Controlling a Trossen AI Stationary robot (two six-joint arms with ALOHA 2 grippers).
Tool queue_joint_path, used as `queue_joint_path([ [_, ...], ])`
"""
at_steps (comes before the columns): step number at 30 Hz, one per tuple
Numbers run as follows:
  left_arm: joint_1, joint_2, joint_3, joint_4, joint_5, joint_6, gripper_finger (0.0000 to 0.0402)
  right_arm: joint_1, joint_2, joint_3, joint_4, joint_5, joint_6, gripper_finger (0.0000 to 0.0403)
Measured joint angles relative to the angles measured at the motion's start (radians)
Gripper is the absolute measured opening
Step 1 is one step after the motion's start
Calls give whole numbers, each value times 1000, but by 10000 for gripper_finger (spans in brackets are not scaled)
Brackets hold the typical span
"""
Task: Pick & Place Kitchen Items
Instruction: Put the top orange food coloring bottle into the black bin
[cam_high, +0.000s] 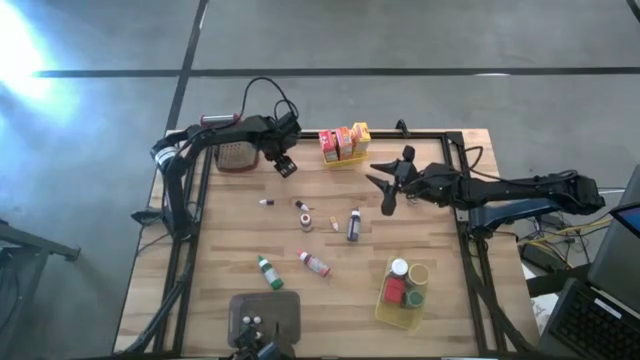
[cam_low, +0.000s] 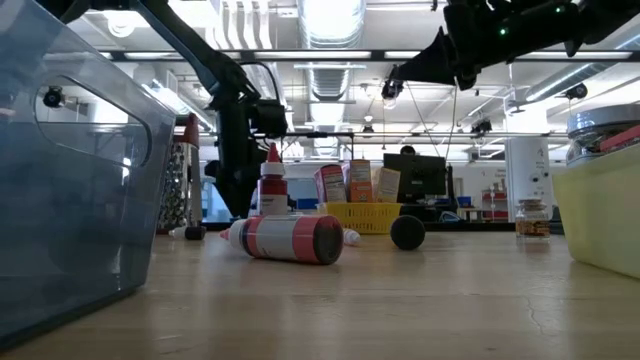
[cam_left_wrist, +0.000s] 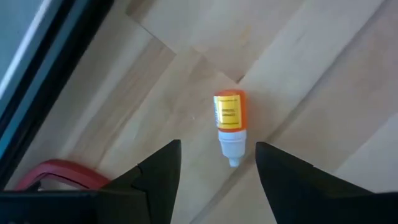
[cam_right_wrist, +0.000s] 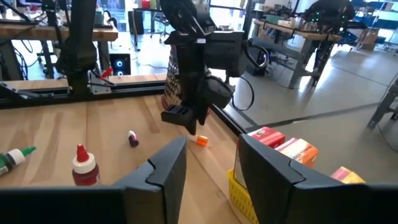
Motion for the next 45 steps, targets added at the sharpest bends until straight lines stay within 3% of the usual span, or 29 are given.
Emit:
queue_joint_path([
  [12, 12, 11, -2, 6, 69, 0, 212, -5, 1, -1, 0, 0, 2, 116],
  [27, 13, 90, -1, 29, 54, -4, 211, -5, 1, -2, -2, 0, -7, 152],
  [35, 13, 86, -3, 35, 54, -2, 210, -8, 1, -2, -4, 0, -16, 126],
  [45, 12, 86, -3, 29, 60, -18, 139, -9, 1, -2, -9, 0, -24, 82],
])
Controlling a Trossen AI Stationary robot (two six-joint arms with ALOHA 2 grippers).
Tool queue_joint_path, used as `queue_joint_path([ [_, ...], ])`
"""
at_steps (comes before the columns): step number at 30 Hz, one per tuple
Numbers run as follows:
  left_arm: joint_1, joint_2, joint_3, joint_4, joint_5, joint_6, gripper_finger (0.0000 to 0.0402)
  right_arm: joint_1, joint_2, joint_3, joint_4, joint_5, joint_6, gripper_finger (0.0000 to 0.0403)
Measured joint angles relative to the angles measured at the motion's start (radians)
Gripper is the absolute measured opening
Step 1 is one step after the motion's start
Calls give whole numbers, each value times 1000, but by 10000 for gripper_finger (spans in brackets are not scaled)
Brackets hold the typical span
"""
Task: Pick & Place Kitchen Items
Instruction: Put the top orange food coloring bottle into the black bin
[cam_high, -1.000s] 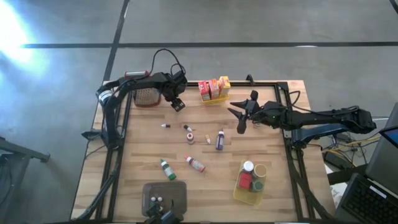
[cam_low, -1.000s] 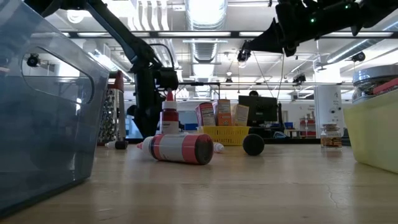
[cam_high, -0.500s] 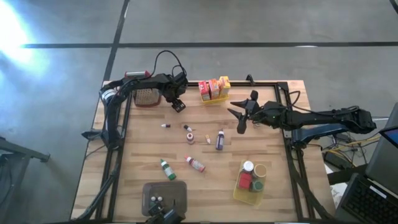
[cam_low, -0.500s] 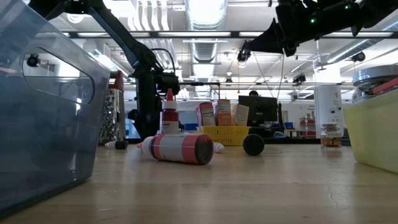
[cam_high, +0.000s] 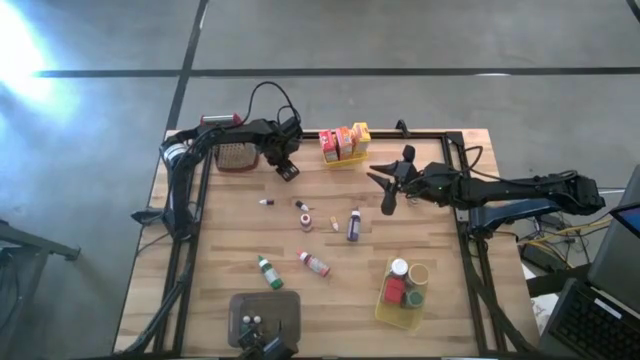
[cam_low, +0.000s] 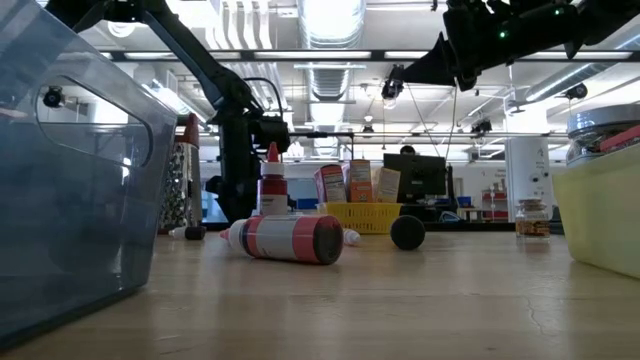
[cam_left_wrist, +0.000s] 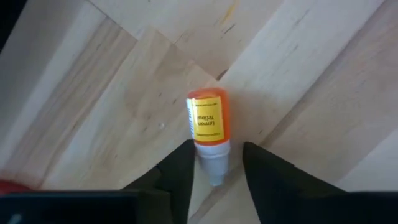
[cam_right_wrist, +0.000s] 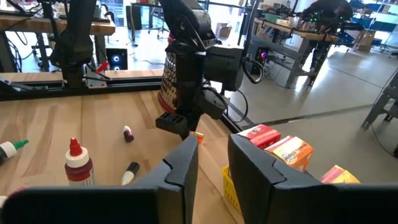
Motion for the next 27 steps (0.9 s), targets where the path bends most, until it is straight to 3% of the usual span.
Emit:
queue_joint_path([
  [8, -1, 0, 0, -2, 5, -5, 84, 0, 0, 0, 0, 0, -4, 58],
  [18, 0, 0, 0, -3, 2, -7, 79, 0, 0, 0, 0, 0, -4, 43],
  [27, 0, 0, 0, -3, -1, -1, 72, 0, 0, 0, 0, 0, -11, 61],
])
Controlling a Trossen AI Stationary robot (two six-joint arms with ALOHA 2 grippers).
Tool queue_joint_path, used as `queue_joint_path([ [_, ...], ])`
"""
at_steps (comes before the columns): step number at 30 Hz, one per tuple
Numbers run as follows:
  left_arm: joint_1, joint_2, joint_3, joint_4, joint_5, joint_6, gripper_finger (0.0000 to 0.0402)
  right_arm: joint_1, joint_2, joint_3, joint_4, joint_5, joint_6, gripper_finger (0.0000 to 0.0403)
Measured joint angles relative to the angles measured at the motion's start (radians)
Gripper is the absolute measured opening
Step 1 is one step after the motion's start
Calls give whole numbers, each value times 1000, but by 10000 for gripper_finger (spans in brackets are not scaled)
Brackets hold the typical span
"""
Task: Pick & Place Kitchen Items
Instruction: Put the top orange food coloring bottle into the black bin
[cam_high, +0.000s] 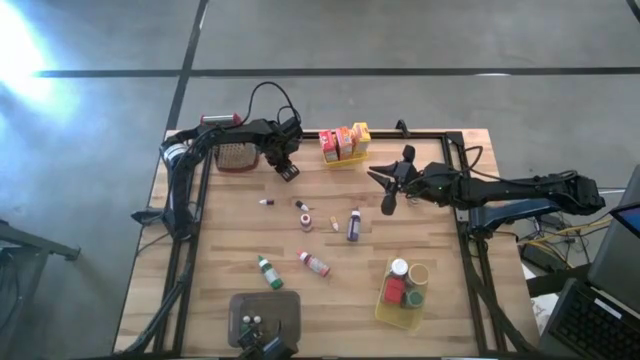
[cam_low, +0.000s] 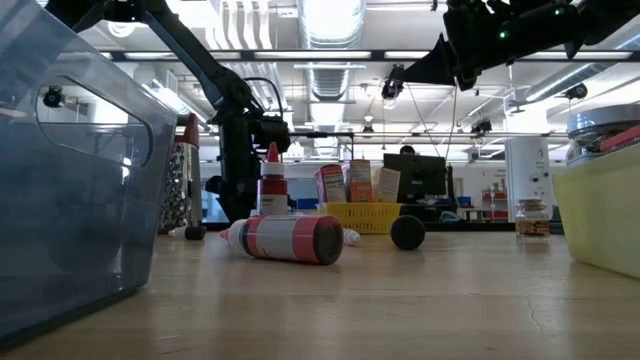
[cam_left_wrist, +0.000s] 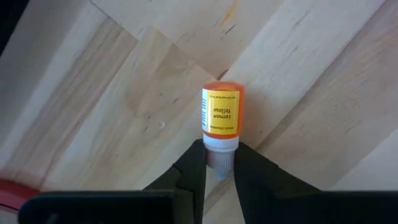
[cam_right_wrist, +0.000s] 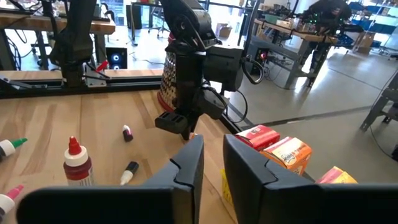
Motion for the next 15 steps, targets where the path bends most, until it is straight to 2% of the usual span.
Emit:
queue_joint_path([
  [7, -1, -22, -2, -36, 3, 11, 71, 0, 0, 0, -1, 0, -1, 71],
  [15, -22, -135, -3, -169, 51, 0, 71, 1, 0, 0, -8, 0, 2, 82],
])
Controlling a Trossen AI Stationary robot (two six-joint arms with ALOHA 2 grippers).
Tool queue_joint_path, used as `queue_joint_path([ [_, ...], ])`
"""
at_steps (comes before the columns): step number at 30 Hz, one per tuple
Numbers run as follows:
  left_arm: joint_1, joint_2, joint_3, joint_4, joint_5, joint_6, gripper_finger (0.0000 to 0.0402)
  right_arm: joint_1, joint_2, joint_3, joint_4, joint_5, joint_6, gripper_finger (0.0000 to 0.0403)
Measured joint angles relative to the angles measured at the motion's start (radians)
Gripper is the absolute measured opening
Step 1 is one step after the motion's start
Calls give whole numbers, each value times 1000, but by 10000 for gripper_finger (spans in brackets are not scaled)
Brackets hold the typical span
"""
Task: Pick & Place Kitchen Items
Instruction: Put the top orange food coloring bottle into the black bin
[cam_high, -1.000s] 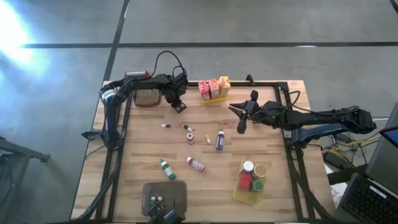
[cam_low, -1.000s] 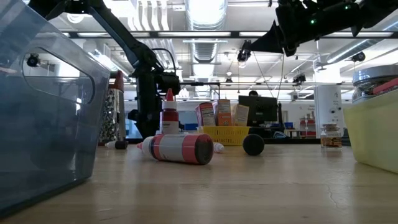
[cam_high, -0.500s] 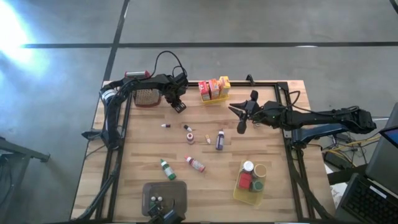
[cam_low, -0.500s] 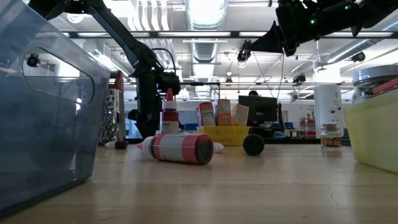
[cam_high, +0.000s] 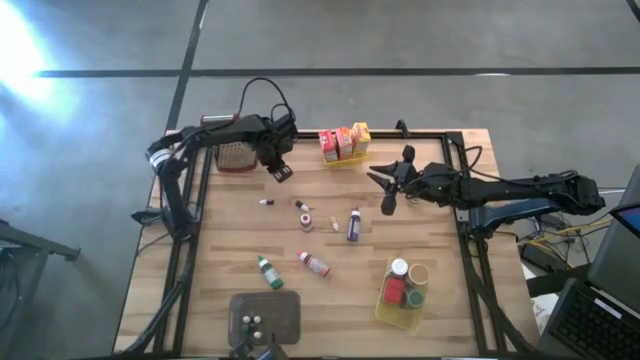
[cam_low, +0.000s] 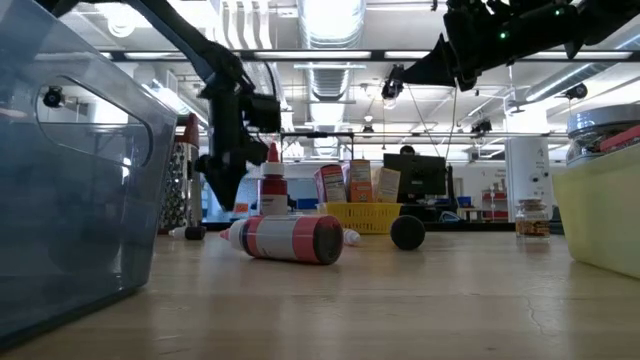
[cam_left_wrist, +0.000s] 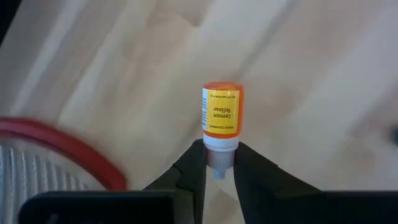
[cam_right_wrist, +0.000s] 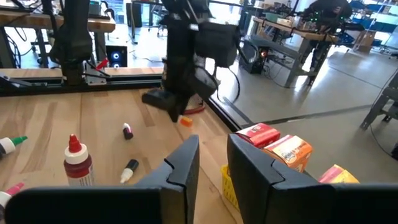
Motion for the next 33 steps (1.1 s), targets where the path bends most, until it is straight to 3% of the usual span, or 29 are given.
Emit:
queue_joint_path([
  [3, -15, -58, 0, -38, 78, -4, 71, -1, 0, 0, 0, -22, 2, 77],
  [12, -104, -238, 1, -66, 444, -94, 71, 0, 0, 0, 16, -326, -15, 56],
  [16, -191, -295, 3, -52, 557, -139, 71, 0, 31, 2, 64, -414, -16, 55],
  [24, -393, -309, 87, -67, 579, -141, 71, 10, 249, 128, 88, -560, -9, 88],
  [29, -433, -307, 126, -67, 569, -186, 71, 38, 378, 237, 89, -649, -10, 109],
  [33, -442, -307, 131, -71, 570, -212, 71, 73, 449, 310, 89, -657, -35, 125],
])
